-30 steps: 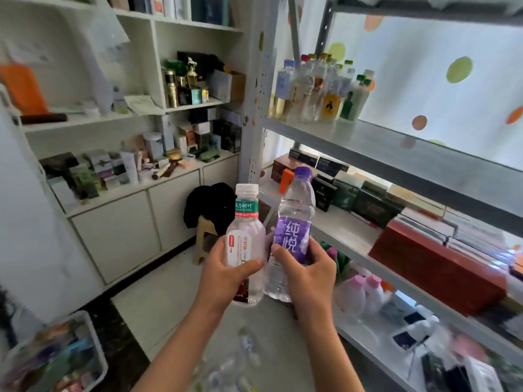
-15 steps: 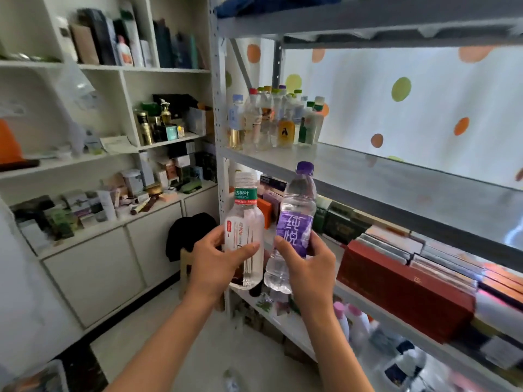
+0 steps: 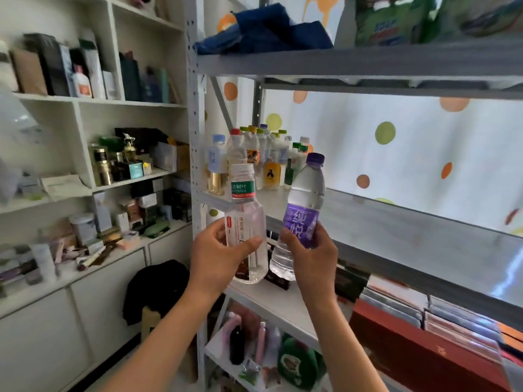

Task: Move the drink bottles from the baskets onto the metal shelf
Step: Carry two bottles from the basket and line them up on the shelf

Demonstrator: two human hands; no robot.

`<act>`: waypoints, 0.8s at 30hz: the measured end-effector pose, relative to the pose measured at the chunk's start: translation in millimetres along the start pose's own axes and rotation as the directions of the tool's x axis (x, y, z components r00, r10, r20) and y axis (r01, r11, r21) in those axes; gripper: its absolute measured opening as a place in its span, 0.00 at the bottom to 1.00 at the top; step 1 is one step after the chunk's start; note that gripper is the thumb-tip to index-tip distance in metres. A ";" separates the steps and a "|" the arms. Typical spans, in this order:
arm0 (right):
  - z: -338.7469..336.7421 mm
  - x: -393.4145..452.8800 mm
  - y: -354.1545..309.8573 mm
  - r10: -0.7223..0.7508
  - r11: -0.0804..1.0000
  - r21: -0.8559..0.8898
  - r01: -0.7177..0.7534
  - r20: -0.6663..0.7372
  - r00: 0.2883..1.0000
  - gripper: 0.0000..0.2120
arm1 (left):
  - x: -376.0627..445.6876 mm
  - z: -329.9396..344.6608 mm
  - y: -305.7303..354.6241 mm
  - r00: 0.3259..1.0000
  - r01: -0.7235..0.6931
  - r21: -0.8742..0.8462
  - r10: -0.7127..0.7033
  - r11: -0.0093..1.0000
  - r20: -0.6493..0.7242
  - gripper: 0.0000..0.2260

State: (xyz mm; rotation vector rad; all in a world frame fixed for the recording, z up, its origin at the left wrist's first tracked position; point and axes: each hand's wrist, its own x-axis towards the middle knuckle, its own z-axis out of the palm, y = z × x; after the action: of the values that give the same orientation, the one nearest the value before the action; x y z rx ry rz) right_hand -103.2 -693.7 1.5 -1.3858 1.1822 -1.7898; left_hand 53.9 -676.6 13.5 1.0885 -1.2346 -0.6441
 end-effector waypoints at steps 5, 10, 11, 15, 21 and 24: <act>33.2 58.8 13.0 -0.055 0.995 -0.091 0.050 -0.053 0.997 0.14 | 70.7 7.1 -15.5 1.000 -0.018 0.020 0.018 1.000 0.015 0.17; 39.9 123.3 26.5 -0.039 0.978 -0.208 0.023 -0.073 0.997 0.19 | 124.9 37.0 -26.0 0.998 -0.055 0.093 0.054 0.994 0.021 0.17; 38.8 138.2 28.2 -0.037 0.975 -0.223 0.022 -0.067 0.997 0.21 | 135.2 45.3 -28.6 0.998 -0.058 0.102 0.056 0.993 0.021 0.18; 35.3 205.8 38.3 -0.042 0.951 -0.306 0.038 -0.007 0.999 0.27 | 179.1 81.7 -41.6 0.997 -0.079 0.177 0.081 0.981 -0.002 0.21; 32.9 281.1 73.1 -0.006 0.920 -0.387 0.062 0.144 0.990 0.30 | 225.8 127.5 -78.0 0.993 -0.031 0.262 0.060 0.965 -0.105 0.18; 39.7 313.8 90.4 0.030 0.918 -0.393 0.044 0.178 0.984 0.29 | 244.7 147.3 -93.0 0.991 0.004 0.297 0.036 0.955 -0.129 0.19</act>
State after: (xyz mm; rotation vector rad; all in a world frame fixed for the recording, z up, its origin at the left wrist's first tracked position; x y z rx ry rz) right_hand -163.6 -1011.4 61.3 -1.7395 1.4951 -1.4379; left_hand -8.8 -970.1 25.5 1.3464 -1.2477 -0.3725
